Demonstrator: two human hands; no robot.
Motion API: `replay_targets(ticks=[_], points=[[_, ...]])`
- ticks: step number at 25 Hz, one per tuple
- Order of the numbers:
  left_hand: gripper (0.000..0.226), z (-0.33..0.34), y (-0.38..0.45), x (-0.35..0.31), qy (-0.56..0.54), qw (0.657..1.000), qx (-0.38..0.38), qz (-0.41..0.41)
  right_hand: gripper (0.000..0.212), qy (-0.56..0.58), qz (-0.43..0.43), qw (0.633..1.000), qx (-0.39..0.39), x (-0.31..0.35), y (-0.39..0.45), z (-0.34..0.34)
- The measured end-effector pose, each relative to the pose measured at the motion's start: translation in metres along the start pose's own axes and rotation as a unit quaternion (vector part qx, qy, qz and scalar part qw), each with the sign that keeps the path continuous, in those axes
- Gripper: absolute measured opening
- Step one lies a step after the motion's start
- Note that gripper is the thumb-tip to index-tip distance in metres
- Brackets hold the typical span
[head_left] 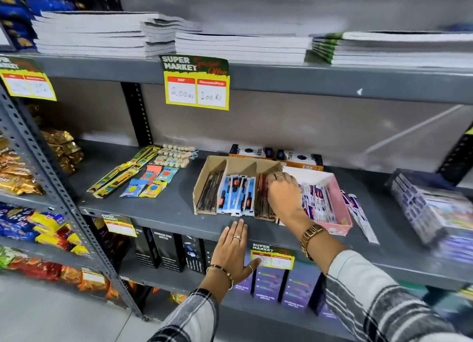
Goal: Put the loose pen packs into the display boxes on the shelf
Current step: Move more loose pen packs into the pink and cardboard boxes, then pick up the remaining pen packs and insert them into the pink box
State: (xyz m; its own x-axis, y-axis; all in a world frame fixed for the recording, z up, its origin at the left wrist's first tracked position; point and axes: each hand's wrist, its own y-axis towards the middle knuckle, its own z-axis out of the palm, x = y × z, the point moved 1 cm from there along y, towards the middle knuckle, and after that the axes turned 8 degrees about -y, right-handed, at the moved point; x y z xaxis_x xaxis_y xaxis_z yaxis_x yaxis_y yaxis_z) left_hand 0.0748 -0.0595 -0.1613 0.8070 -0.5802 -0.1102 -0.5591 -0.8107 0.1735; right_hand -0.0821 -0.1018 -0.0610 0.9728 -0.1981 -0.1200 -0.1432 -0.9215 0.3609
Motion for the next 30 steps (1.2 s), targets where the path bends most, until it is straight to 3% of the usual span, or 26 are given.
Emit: replay_targets(ticks=[8, 16, 20, 24, 27, 30], points=[[0.080, 0.006, 0.007, -0.070, 0.013, 0.989, -0.028, 0.146, 0.032, -0.048, 0.127, 0.990, 0.029, -0.106, -0.044, 0.003], [0.080, 0.005, 0.016, -0.114, 0.007, 0.986, 0.012, 0.167, 0.028, 0.005, 0.285, 0.954, 0.095, -0.175, -0.082, 0.016], [0.079, 0.005, 0.019, -0.120, -0.002, 0.989, 0.029, 0.147, 0.028, 0.025, 0.315, 0.938, 0.140, -0.184, -0.087, 0.028], [0.082, 0.012, 0.027, -0.119, 0.015, 0.987, -0.011, 0.162, 0.032, 0.038, 0.334, 0.925, 0.177, -0.184, -0.087, 0.039], [0.081, 0.012, 0.027, -0.121, 0.009, 0.984, 0.031, 0.174, 0.034, 0.036, 0.331, 0.925, 0.182, -0.184, -0.084, 0.043], [0.082, 0.016, 0.028, -0.118, 0.006, 0.984, 0.013, 0.180, 0.035, 0.079, 0.377, 0.907, 0.168, -0.189, -0.082, 0.046]])
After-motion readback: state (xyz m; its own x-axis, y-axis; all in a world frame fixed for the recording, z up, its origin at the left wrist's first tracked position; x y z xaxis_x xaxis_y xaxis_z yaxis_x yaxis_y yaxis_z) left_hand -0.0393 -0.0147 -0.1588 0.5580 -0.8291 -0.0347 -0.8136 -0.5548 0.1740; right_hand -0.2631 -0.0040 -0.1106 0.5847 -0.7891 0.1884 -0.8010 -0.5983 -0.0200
